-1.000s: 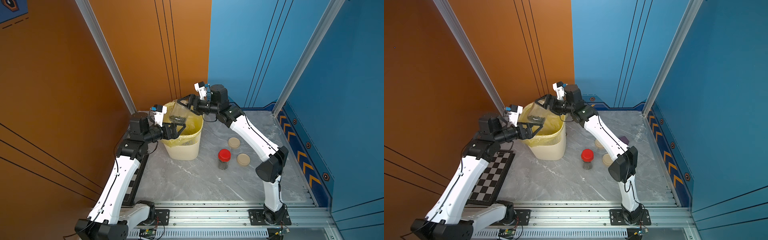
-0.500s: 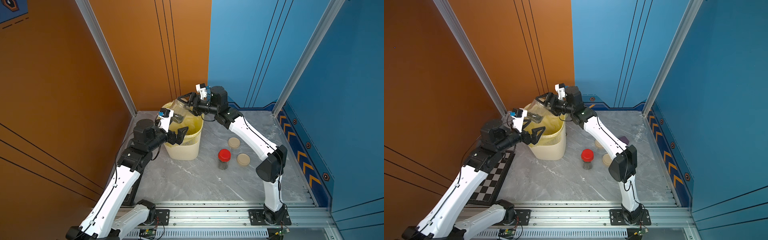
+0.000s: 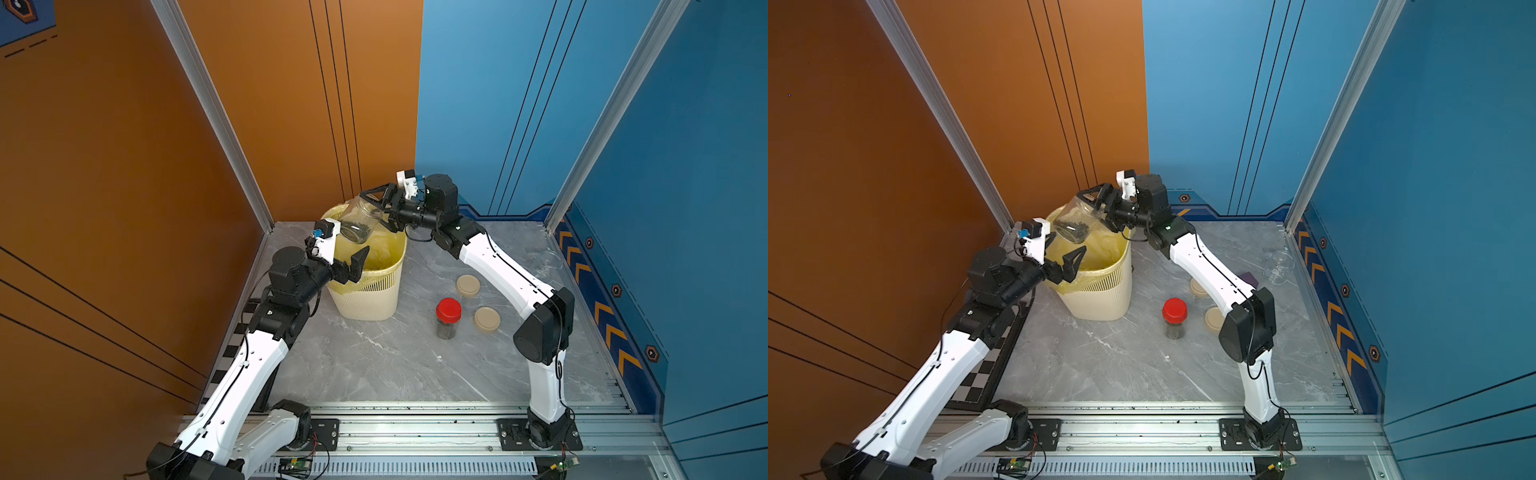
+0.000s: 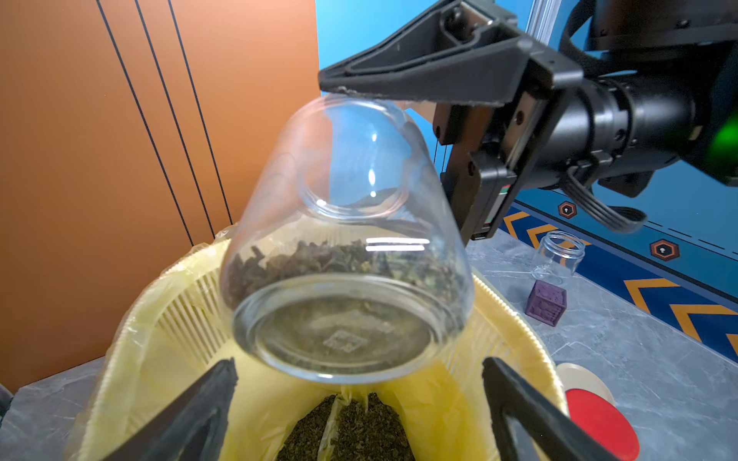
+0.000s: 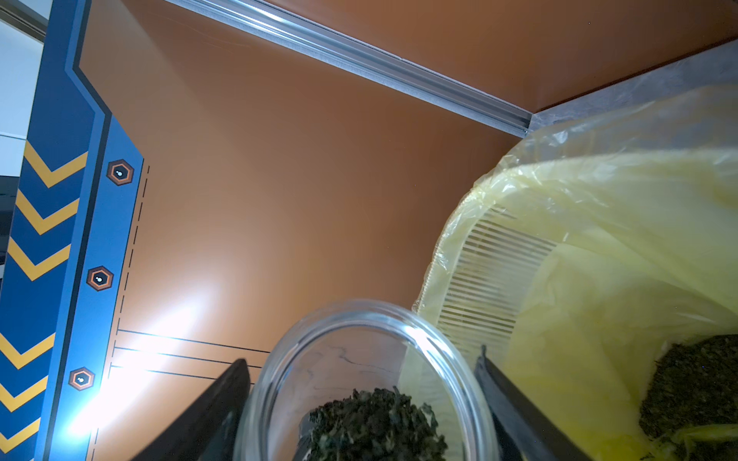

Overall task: Empty moldy tea leaves from jars
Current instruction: Pour the moldy tea leaves from the jar into the trash bin.

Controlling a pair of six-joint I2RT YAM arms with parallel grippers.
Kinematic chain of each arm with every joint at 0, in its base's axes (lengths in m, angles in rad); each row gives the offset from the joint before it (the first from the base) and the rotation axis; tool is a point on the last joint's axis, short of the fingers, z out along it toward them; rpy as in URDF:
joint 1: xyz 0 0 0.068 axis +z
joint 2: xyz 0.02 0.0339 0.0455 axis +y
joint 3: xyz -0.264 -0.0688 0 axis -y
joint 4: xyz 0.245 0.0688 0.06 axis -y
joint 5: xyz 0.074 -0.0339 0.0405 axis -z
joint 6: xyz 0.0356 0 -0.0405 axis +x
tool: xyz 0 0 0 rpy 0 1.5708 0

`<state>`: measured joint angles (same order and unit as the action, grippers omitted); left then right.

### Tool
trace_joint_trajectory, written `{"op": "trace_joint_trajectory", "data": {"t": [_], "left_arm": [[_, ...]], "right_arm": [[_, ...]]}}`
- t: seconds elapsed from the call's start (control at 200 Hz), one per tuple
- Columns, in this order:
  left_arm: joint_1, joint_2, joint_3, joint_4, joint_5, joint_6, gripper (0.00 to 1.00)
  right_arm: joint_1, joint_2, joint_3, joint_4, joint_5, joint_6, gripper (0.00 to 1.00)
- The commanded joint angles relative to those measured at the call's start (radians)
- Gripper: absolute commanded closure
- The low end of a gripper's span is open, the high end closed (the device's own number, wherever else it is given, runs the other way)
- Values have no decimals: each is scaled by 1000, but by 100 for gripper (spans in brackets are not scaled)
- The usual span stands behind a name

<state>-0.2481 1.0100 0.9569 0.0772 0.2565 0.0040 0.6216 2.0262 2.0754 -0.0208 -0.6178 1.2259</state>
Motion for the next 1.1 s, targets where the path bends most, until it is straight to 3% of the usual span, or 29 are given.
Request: {"op": "trace_joint_trajectory", "data": {"t": [0.0, 0.45, 1.091], "left_arm": [[16, 7, -11, 127, 61, 4, 2], [18, 45, -17, 149, 145, -27, 2], [16, 97, -39, 242, 167, -65, 0]], "right_arm": [[1, -82, -14, 107, -28, 47, 60], [18, -96, -64, 107, -14, 57, 60], [36, -132, -115, 90, -3, 59, 60]]}}
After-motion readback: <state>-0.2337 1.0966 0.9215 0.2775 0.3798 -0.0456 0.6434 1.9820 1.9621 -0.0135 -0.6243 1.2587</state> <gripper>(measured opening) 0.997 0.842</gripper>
